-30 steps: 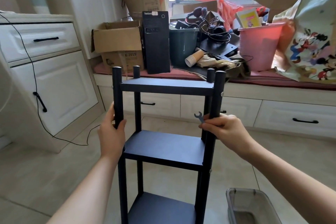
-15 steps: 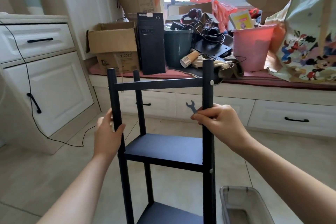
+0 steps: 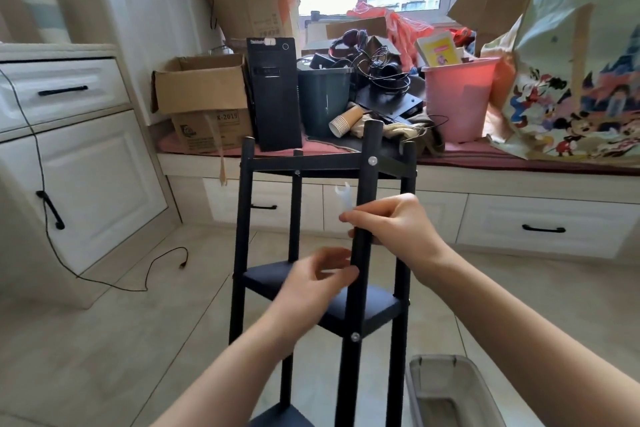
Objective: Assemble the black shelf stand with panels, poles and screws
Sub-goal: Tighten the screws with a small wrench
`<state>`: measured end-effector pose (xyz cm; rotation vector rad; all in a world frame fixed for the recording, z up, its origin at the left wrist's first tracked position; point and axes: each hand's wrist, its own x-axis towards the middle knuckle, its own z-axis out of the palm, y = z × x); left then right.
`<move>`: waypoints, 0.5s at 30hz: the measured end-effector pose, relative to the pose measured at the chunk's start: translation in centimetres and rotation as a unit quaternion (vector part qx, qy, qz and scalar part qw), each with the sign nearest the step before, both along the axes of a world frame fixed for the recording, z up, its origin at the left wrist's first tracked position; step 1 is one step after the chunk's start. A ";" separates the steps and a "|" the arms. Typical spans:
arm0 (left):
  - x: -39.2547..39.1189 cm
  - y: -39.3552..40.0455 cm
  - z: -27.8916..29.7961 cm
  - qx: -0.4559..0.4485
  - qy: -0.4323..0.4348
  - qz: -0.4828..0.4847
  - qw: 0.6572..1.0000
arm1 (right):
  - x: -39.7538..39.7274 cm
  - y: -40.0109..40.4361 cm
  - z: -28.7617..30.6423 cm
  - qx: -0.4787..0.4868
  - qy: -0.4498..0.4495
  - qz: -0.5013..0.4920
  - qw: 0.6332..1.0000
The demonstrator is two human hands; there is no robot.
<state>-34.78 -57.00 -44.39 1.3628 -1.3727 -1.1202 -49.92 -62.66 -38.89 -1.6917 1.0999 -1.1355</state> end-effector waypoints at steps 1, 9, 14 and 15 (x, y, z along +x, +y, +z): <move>-0.8 0.2 -0.1 0.009 0.011 -0.009 1.000 | 0.3 0.1 0.0 -0.010 0.005 -0.003 1.000; -2.3 0.3 -0.2 -0.102 0.060 0.030 0.993 | 0.7 -0.1 0.4 -0.073 0.006 -0.024 0.997; -1.9 0.2 -0.2 -0.108 0.076 0.015 0.991 | 0.8 0.1 1.1 -0.087 -0.019 -0.012 0.996; -1.8 0.2 -0.2 -0.111 0.074 0.015 0.991 | 0.9 0.3 1.2 -0.088 -0.021 -0.009 0.996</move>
